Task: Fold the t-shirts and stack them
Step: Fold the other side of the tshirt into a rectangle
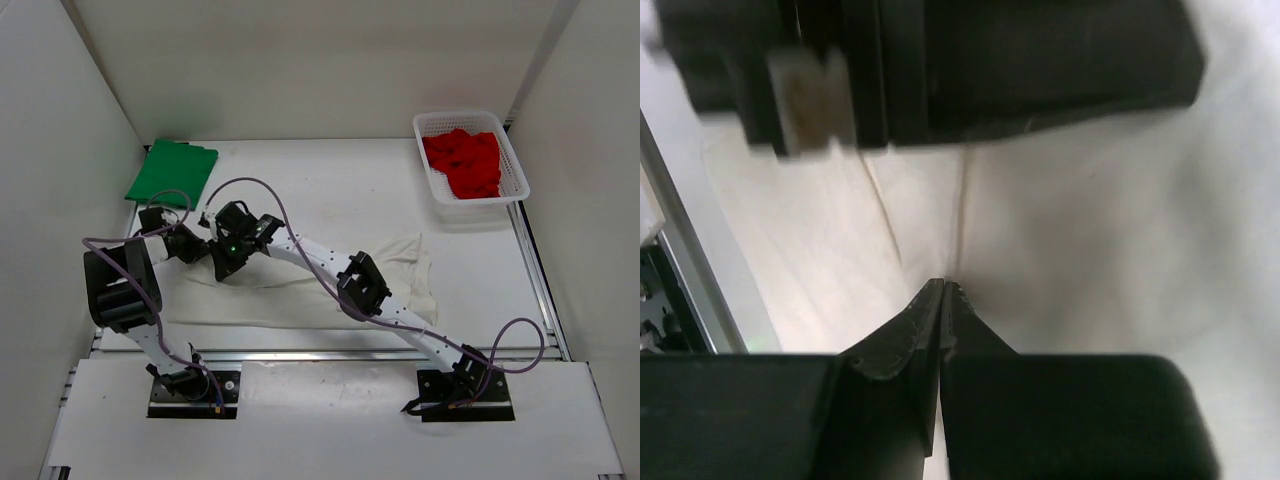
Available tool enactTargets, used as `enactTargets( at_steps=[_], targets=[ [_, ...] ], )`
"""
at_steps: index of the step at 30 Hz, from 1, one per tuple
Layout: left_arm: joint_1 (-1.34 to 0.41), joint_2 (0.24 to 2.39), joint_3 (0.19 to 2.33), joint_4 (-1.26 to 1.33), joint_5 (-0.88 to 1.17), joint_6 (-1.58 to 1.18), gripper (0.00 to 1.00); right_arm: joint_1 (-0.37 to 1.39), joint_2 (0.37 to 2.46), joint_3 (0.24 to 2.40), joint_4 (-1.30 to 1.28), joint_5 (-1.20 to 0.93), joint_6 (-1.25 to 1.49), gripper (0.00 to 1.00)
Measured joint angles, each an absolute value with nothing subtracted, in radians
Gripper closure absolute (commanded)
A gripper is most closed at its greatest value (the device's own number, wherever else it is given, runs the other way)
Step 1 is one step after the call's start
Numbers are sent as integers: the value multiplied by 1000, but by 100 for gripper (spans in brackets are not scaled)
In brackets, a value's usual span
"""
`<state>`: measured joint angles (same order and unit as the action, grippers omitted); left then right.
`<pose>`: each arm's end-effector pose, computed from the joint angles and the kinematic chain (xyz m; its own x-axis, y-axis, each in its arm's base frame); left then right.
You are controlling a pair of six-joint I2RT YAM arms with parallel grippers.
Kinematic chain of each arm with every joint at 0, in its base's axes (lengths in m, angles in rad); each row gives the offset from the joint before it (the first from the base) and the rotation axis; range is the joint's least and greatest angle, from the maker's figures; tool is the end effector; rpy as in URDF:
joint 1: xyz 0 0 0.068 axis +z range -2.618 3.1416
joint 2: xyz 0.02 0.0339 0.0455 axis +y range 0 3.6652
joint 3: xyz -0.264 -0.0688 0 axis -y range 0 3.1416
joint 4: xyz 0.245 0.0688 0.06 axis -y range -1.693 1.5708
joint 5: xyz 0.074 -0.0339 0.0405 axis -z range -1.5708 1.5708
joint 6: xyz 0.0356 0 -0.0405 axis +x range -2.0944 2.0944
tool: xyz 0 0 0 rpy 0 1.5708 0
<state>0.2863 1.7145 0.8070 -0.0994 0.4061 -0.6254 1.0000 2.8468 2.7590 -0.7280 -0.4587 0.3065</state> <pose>0.3042 0.0749 0.1285 -0.6240 -0.7443 -0.2379 -0.5208 0.6231 -0.5836 0.3080 0.5088 0.1513 -0.6523 -0.5151 -0.5561 -0.7569 0.4033 0.5142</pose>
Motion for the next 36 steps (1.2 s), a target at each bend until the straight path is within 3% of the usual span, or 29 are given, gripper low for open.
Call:
enactTargets(
  at_steps=[15,19,23,27,31,36],
  targets=[
    [342,1728,823,-125,450,-618,92,1015,2843,2779,-825,-545,265,100],
    [338,1720,826,-144,436,-605,93,1018,2814,2779,-910,-482,226,100],
    [276,1661,827,-204,337,-551,91,1008,2719,2763,-1036,-351,194,100],
    [203,1597,839,-268,237,-485,91,993,2474,2654,-1106,-210,162,100],
    [218,1598,852,-323,175,-440,97,965,2082,2346,-1026,-61,135,100],
    [222,1598,853,-384,88,-403,99,761,1545,1500,-583,-181,184,100]
  ],
)
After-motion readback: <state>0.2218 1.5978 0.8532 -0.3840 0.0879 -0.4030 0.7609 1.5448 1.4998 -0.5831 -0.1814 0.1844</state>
